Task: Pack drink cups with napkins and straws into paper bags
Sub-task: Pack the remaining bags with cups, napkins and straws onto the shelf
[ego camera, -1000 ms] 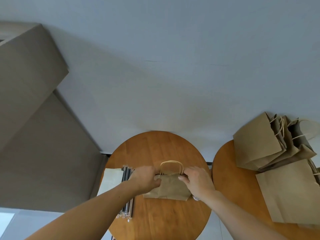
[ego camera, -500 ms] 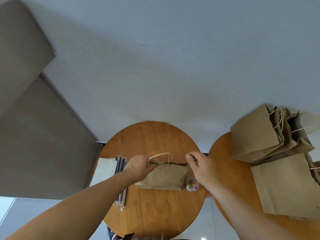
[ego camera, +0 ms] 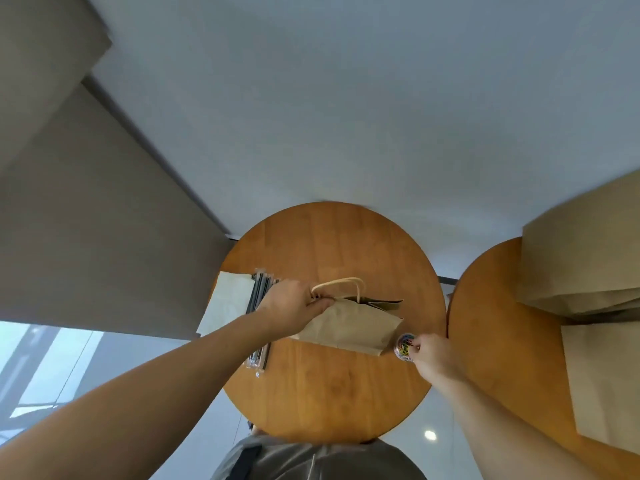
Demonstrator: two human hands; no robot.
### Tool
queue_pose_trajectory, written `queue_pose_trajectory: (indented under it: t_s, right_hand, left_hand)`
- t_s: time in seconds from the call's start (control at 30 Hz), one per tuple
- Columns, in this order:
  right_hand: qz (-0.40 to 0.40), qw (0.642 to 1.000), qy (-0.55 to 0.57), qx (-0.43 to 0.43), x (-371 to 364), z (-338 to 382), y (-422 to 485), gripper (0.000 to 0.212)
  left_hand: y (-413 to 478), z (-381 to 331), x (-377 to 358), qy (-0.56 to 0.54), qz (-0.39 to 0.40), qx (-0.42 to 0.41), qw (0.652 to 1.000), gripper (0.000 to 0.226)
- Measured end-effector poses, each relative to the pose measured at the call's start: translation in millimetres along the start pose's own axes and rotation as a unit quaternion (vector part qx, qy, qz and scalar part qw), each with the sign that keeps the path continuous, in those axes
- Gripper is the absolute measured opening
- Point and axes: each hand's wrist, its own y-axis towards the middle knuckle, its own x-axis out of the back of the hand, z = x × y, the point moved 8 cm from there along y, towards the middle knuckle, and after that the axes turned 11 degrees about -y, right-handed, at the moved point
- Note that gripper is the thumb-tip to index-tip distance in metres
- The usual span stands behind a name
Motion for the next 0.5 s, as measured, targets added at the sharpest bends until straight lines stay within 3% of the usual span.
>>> queue_pose_trajectory:
  t_s: [0.1,0.2,0.33,0.5]
  right_hand:
    - [0.017,1.000,-0.012,-0.020,-11.6,-1.7,9.8,0.024]
    - [0.028,0.998,-0.011,-0.053,-18.1,-1.9,17.8,0.027]
    - [0.023,0.996,0.011,-0.088,-19.9,-0.7,21.9,0.037]
    - [0.008,0.996,0.011,-0.087,-16.3,-2.5,17.0,0.035]
  left_hand:
    - [-3.0,4.4,-1.7,-0.009,-0.010,-0.001,1.000,0.043]
    - [-5.8,6.3,-5.1,0.004,0.004,0.002,1.000,0.020]
    - [-4.1,10.7,-5.2,0.011,0.002,0.013,1.000,0.031]
    - [-5.3,8.0,-5.1,-0.020,-0.005,0.008,1.000,0.023]
